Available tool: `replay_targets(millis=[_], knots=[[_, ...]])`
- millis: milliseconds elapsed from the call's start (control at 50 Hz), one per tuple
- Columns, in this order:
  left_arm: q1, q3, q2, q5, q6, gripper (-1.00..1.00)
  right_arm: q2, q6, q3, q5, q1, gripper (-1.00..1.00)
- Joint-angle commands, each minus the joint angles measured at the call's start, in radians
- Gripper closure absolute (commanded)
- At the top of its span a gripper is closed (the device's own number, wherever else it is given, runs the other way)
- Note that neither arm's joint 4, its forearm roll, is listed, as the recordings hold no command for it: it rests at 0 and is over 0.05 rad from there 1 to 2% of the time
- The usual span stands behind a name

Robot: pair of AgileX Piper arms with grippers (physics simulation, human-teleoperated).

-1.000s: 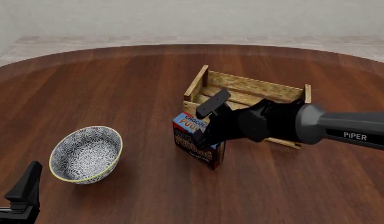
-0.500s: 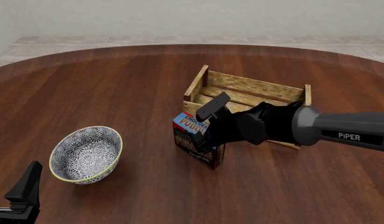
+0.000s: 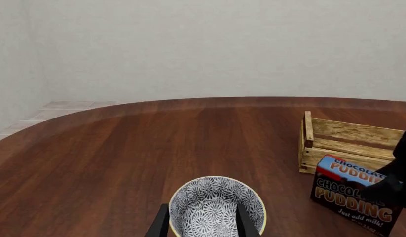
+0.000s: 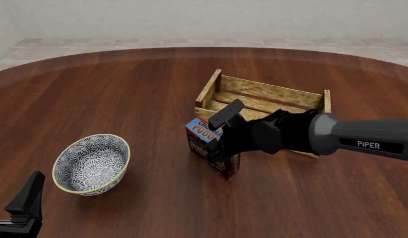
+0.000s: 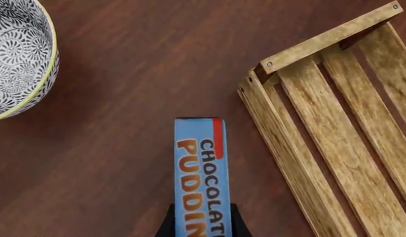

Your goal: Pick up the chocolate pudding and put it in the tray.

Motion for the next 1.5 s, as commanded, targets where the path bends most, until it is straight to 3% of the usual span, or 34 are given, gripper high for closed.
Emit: replay_targets(millis=[20, 420, 480, 620, 740, 1080, 1500], knots=[[0.000, 0.000, 0.000, 0.000, 0.000, -1.00, -0.001, -0.014, -0.010, 0.007, -0.011, 1.00], [0.000, 0.000, 0.000, 0.000, 0.000, -1.00, -0.152, -0.105, -0.035, 0.101, -0.030, 1.00], [0.000, 0.000, 0.000, 0.000, 0.000, -1.00, -0.186, -0.136, -0.034, 0.122, -0.024, 1.00], [0.000, 0.000, 0.000, 0.000, 0.000, -1.00, -0.238, -0.224, -0.057, 0.167, -0.113, 1.00], [0.000, 0.000, 0.000, 0.000, 0.000, -1.00, -0.275, -0.261, -0.058, 0.190, -0.138, 1.00], [0.000, 0.000, 0.000, 0.000, 0.000, -1.00, -0.297, -0.308, -0.146, 0.253, -0.221, 1.00], [0.000, 0.000, 0.000, 0.000, 0.000, -1.00, -0.258, -0.365, -0.203, 0.236, -0.292, 1.00]])
